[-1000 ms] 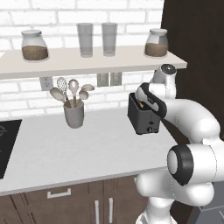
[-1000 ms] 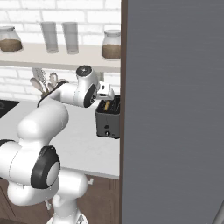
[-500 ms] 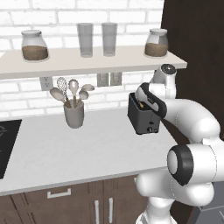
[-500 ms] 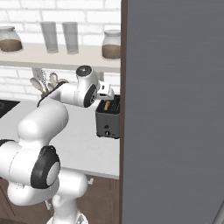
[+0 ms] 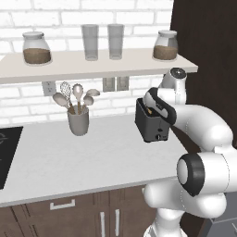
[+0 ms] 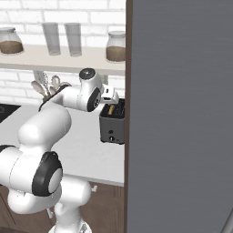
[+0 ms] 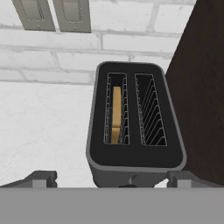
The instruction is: Start the toaster. Once the lever pops up, take the bread to the plate on the dining counter.
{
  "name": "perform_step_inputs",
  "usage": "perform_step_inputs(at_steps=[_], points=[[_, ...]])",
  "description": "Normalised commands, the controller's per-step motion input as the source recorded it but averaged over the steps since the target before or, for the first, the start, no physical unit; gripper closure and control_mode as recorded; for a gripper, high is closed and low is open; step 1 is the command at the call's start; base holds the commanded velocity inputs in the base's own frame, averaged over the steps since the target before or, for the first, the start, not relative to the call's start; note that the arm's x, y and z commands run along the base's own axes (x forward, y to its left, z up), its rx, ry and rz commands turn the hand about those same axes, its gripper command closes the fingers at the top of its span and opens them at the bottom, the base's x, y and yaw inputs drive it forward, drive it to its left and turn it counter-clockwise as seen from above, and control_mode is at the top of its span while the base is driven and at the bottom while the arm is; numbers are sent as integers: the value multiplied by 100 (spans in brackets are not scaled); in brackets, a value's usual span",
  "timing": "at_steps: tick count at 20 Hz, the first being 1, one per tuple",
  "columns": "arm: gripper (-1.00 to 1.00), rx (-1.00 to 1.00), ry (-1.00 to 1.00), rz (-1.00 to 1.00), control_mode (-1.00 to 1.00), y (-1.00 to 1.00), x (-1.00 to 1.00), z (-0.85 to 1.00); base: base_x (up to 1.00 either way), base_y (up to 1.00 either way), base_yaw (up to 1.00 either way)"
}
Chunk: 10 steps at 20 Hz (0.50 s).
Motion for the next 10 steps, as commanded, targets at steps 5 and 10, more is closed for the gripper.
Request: perform_step_inputs(at_steps=[5, 10], points=[[-100, 0, 0, 0, -100, 0, 0, 0, 0, 0, 0], [-100, 0, 0, 0, -100, 0, 0, 0, 0, 0, 0]])
